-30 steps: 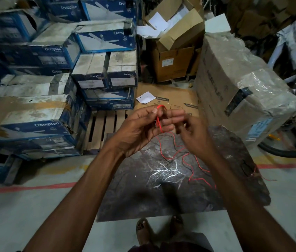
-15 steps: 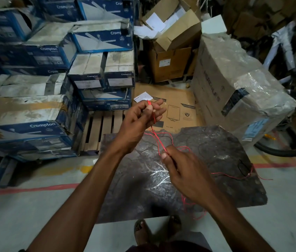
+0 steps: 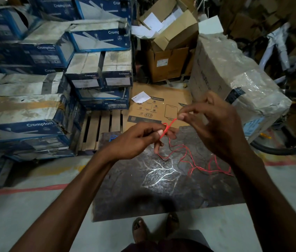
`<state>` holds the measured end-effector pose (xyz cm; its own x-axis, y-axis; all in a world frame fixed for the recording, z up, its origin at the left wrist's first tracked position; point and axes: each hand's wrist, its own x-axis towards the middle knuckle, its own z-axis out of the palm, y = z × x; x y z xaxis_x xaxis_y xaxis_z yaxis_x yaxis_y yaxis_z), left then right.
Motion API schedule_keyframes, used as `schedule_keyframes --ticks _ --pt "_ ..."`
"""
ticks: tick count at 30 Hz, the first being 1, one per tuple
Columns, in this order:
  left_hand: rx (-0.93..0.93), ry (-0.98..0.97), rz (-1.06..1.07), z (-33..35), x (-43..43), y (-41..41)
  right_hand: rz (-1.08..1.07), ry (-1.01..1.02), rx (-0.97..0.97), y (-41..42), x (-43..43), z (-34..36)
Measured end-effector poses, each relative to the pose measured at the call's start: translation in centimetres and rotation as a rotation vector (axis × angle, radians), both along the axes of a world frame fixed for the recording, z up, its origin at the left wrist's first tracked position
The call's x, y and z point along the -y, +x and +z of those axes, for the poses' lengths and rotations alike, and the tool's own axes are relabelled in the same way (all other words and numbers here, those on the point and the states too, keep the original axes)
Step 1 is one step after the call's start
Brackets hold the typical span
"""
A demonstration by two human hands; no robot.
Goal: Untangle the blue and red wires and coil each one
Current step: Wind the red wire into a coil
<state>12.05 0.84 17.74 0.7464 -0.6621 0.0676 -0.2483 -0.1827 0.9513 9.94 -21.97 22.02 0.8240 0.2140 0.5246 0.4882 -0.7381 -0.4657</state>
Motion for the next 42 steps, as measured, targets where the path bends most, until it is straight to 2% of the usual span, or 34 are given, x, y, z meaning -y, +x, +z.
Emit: schedule_keyframes --ticks 6,9,12,15,18,24,28,32,34,38,42 --pt "-0.280 -0.261 -0.101 1.5 -0.9 -1.0 0.026 0.236 -0.047 3.3 -0.6 -2.1" --pt "-0.410 -0.490 -0.089 1.1 -0.9 -1.2 0.069 0.262 -0.218 3.9 -1.7 -5.0" --pt "-0.420 -0.614 0.002 0.6 -0.8 -0.7 0.087 0.235 -0.356 3.2 -2.6 -7.7" --pt "-0.379 -0.619 0.168 0.2 -0.8 -0.1 0.070 0.235 -0.379 1.8 -3.2 -9.3" --pt "-0.365 -0.638 0.274 -0.1 -1.0 0.7 0.046 0.121 -0.433 0.2 -4.0 -10.4" --pt "-0.354 -0.588 0.337 -0.1 -0.5 1.9 0.015 -0.110 -0.456 -4.2 -4.3 -11.5" --pt "-0.267 -0.507 0.390 -0.9 -0.1 2.7 0.058 -0.235 -0.461 -7.6 -4.9 -10.2" --pt "-0.012 -0.265 0.386 -2.7 0.4 2.7 0.126 -0.225 -0.364 -8.4 -4.7 -6.4" --pt "0.051 -0.185 0.334 -3.4 0.7 2.4 0.137 -0.215 -0.310 -7.7 -4.4 -4.7" --pt "0.092 -0.008 0.209 -3.5 0.1 1.1 0.066 -0.084 -0.163 -4.7 -2.1 -1.8" --pt "-0.006 -0.066 0.062 -2.2 0.1 -0.4 0.004 -0.001 0.007 -1.1 -0.4 -0.6"
